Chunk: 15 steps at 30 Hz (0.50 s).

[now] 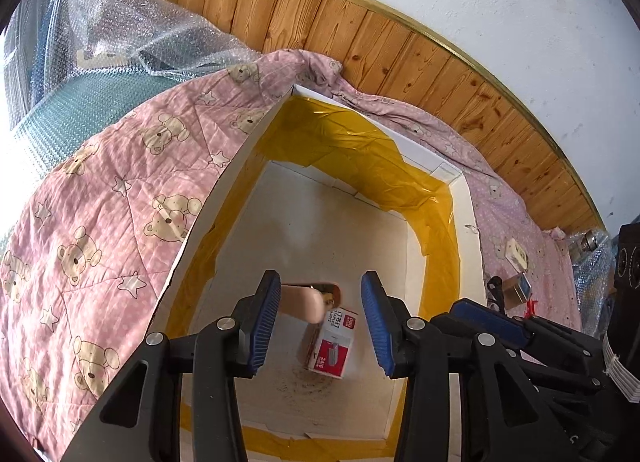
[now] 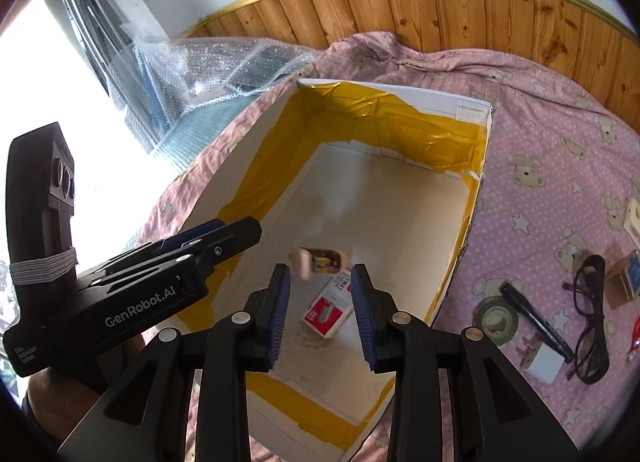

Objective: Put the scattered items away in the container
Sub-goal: 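Open both tools to drop the stapler and staples box inside, then move both tools back toward the sunglasses and white charger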

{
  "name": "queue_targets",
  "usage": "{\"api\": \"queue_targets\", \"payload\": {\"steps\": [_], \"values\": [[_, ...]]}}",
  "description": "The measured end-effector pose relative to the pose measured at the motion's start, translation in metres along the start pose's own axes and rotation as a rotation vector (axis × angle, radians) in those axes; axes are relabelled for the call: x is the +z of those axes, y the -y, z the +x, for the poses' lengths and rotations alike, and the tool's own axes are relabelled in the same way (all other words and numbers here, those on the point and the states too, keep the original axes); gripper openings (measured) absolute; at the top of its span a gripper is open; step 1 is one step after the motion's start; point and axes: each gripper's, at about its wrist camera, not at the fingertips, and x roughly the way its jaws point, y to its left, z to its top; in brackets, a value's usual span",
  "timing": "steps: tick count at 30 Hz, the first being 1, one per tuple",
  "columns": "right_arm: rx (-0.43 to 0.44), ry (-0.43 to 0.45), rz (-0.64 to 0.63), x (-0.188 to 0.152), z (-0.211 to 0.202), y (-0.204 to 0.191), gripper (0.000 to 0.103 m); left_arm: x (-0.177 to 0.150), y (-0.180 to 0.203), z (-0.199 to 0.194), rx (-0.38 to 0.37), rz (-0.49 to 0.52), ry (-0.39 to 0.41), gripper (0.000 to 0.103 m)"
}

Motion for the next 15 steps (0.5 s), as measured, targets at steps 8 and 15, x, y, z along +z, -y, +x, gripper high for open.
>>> {"api": "queue_targets", "payload": {"steps": [8, 15], "values": [[0.033, 0.023, -0.006, -0.014, -0.022, -0.01, 0.034, -0.007, -0.012, -0.035, 0.014, -0.048, 0.042, 0.044], [0.054, 0.052, 0.014, -0.033, -0.044, -0.008, 0.034, -0.023, -0.008, -0.058, 0.017, -0.054, 0.051, 0.044]]}}
